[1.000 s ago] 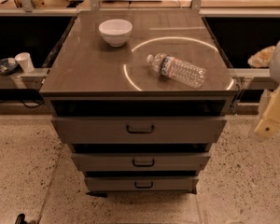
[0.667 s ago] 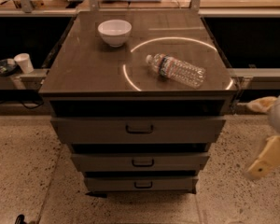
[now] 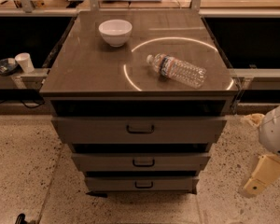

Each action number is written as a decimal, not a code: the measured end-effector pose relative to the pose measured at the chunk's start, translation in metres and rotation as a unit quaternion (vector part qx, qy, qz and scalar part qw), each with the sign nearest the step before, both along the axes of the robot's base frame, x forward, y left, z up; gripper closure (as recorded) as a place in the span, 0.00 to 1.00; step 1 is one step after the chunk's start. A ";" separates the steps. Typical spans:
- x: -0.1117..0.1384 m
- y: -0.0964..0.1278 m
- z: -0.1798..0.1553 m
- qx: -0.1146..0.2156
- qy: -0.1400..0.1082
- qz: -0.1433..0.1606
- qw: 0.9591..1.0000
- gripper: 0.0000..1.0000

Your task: Open bottom drawer

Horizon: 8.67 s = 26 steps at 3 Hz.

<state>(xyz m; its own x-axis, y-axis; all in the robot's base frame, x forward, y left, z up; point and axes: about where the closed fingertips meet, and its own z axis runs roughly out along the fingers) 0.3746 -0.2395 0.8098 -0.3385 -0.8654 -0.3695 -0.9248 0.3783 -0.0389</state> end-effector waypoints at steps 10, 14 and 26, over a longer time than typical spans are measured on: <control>0.063 0.030 -0.381 0.039 -0.128 0.164 0.977 0.00; 0.080 0.017 -0.536 0.043 -0.059 0.230 0.970 0.00; -0.029 -0.021 -0.597 0.093 -0.061 0.193 0.975 0.29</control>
Offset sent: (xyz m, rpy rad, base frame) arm 0.0693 0.0916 -0.1383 0.0770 -0.2861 0.1653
